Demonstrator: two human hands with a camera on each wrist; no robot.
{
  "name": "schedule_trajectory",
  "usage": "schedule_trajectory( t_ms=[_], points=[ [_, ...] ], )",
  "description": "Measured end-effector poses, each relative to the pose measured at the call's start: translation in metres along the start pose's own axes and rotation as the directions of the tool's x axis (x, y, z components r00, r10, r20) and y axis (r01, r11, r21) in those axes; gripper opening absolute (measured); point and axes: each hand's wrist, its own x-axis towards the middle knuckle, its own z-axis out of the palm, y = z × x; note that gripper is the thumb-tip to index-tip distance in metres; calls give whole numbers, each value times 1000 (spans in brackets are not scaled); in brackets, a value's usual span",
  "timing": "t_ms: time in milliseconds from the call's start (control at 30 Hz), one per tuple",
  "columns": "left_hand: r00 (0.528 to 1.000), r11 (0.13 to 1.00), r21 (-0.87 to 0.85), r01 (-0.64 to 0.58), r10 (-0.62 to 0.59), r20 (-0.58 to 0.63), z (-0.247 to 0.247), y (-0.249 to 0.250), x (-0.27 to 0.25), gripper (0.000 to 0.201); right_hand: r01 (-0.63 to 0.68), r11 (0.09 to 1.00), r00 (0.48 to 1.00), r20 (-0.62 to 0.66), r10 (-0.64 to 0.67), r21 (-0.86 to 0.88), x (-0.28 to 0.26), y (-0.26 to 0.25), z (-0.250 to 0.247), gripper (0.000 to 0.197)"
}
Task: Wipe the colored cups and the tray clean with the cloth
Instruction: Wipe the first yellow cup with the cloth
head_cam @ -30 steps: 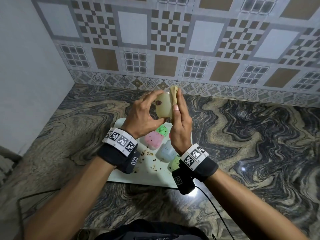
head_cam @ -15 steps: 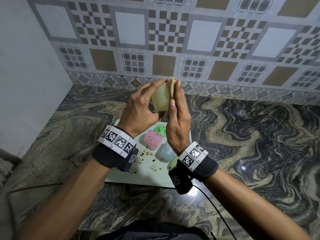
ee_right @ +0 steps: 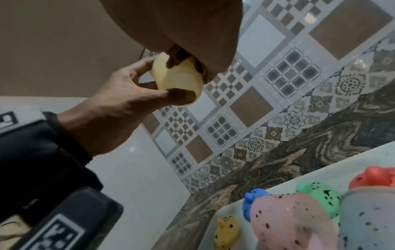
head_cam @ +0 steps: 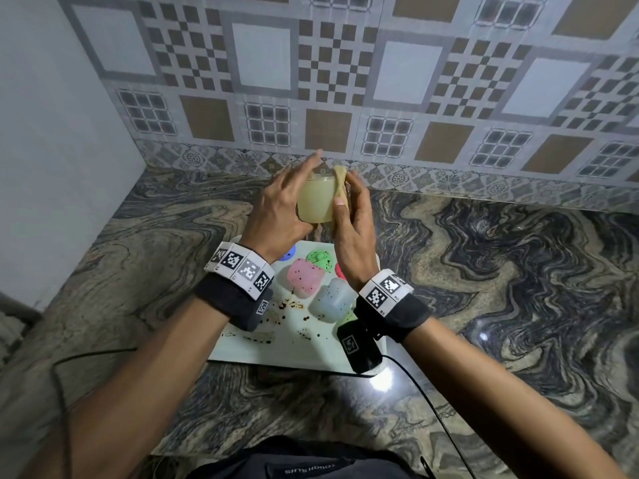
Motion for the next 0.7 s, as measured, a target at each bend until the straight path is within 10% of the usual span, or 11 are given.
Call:
schedule_trajectory(
  t_ms=[267, 433, 533, 633, 700],
  points=[
    [998, 986, -169, -4, -7, -67, 12, -14, 3, 75, 51, 995, 992, 116, -41, -83, -1, 4, 6, 53],
    [988, 884, -442, 153, -131, 80, 20, -28, -21, 82, -360, 899, 932, 138, 335, 250, 5, 23, 9, 47],
    [974, 925, -324, 198, -147, 174, 23, -33, -32, 92, -378, 905, 924, 138, 357, 195, -4, 30, 8, 50],
    [871, 920, -126, 370, -297, 391, 17, -33, -30, 98, -185, 983, 977, 107, 186, -13, -19, 35, 8, 53],
    [797, 773, -330, 542, -348, 493, 17, -33, -28, 92, -74, 991, 990, 108, 87, -115, -24, 40, 9, 51]
  ],
)
